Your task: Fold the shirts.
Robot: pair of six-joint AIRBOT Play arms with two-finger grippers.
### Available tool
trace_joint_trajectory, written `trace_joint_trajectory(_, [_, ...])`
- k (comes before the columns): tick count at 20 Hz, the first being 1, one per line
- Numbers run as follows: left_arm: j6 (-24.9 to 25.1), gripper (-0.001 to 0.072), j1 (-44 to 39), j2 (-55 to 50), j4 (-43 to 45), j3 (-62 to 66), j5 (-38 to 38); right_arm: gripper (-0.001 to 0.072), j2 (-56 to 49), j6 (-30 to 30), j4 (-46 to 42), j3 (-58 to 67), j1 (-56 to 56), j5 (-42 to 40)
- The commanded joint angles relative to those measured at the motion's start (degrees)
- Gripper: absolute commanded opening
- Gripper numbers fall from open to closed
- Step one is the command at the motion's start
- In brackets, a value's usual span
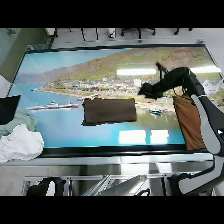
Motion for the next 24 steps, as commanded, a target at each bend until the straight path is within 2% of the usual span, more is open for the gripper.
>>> trace_joint_trajectory(1, [0.0, 0.0014, -5.6, -3.9, 0.0, -0.1, -1.9, 0.0521, -6.5, -2.8, 6.1, -1.5, -2.2, -5.0])
trace_joint_trajectory(8, [0.0, 0.0014, -10.8, -8.7, 0.0, -0.1, -2.1, 0.052, -13.4, -4.5, 8.8, -1.5, 3.8, -1.0])
trace_joint_trajectory(9, [0.0, 0.0014, -11.3, -9.0, 0.0, -0.1, -2.3, 0.0481, -13.4, -4.8, 9.4, -1.5, 4.4, -0.3])
trace_joint_trajectory(11, [0.0, 0.0014, -12.4, -9.0, 0.0, -0.2, -3.4, 0.0295, -13.4, -5.3, 10.6, -1.4, 5.5, 1.8])
trace_joint_trajectory(13, [0.0, 0.0015, -13.1, -8.6, 0.1, -0.1, -4.8, 0.0017, -13.4, -6.1, 11.8, -1.1, 5.9, 3.0])
trace_joint_trajectory(18, [0.0, 0.0015, -13.0, -6.2, 0.4, -0.2, -5.0, 0.0016, -6.3, -5.7, 12.4, 4.6, 2.3, 2.8])
trace_joint_trajectory(21, [0.0, 0.0014, -13.0, -5.8, 0.4, -0.2, -5.0, 0.0016, 2.2, -3.5, 12.3, 7.3, -6.2, 2.7])
trace_joint_trajectory(24, [0.0, 0.0015, -13.0, -5.8, 0.4, -0.2, -5.1, 0.0016, 9.8, -0.9, 11.6, 7.4, -17.3, -1.7])
